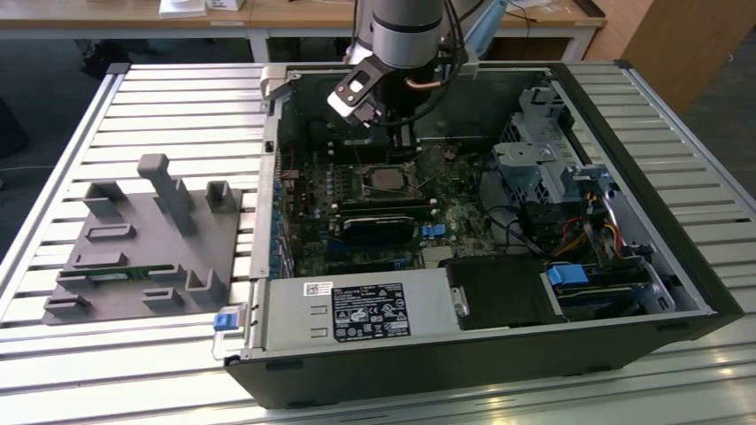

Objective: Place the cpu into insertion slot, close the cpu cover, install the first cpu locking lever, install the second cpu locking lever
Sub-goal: 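Close the cpu cover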

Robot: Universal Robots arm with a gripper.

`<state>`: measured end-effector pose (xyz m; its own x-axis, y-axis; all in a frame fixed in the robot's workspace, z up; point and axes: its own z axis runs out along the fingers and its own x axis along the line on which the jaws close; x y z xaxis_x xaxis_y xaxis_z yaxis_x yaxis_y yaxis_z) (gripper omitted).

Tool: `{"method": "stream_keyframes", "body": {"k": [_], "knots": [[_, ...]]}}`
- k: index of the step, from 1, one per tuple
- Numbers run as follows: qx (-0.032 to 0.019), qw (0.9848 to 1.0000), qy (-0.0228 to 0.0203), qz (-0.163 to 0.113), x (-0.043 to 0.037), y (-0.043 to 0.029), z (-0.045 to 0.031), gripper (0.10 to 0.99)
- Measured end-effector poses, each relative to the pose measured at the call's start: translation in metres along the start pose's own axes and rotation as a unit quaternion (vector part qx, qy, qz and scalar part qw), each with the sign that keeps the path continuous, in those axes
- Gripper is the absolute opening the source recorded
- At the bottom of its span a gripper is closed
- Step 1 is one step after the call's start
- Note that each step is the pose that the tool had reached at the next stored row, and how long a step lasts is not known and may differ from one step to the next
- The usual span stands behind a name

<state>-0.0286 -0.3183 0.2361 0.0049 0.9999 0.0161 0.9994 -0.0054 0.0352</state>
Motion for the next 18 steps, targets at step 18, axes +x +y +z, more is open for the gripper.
{"method": "stream_keyframes", "body": {"k": [18], "knots": [[0.0000,1.0000,0.0000,0.000,0.0001,0.0054,-0.0065,0.106]]}}
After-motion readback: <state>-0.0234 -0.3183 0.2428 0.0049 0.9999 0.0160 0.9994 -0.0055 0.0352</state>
